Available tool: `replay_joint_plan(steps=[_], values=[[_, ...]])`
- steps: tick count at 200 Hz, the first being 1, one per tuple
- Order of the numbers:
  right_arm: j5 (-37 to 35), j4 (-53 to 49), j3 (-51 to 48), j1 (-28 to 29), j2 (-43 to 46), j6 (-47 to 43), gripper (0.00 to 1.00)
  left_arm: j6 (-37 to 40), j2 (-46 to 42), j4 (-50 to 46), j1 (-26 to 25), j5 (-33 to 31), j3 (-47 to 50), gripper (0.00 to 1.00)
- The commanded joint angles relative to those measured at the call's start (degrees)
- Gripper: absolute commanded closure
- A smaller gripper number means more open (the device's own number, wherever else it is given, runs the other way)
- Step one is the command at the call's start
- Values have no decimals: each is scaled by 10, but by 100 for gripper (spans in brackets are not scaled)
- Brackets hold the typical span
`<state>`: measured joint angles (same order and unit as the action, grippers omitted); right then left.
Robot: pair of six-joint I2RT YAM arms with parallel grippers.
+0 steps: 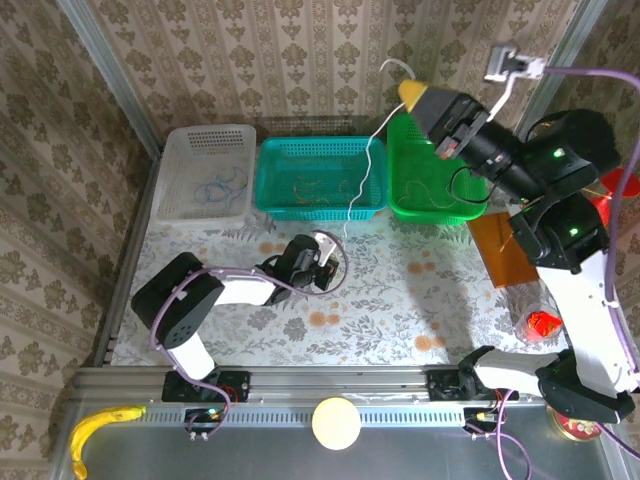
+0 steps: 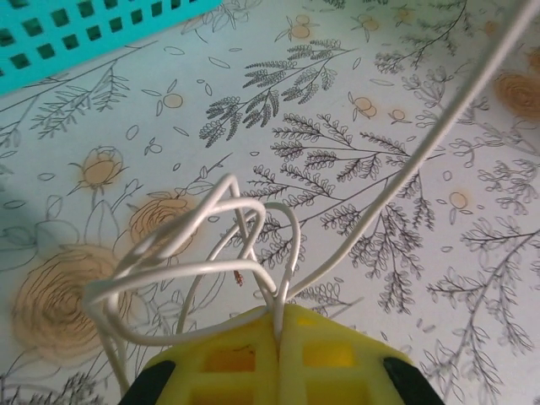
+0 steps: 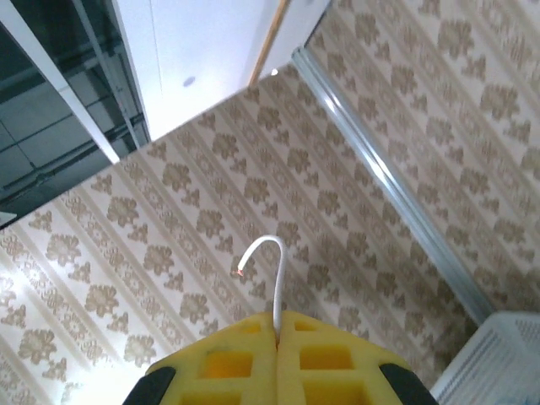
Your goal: Untangle the cables
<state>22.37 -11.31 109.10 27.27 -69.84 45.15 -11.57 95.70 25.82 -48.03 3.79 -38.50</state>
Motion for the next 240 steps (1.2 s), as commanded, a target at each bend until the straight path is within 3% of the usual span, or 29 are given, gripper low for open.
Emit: replay_joint_plan(steps=[1,52,110,185,240], values=[[24,-22,62,-28,-18,-11,100,-19,-30,-2,0,-9,26,96],[47,-45,178,-76,-73,7,100,-34,-61,-3,-1,-14,68,87],[60,-48,230,-118,-111,24,100,-50,-69,4,2,-18,100,86],[67,-39,360,-235,-169,57,100,-67,-75,19,3,-20,128,82],[80,-8,360,-274,-177,88,100,-71,-80,21,6,-18,133,92]])
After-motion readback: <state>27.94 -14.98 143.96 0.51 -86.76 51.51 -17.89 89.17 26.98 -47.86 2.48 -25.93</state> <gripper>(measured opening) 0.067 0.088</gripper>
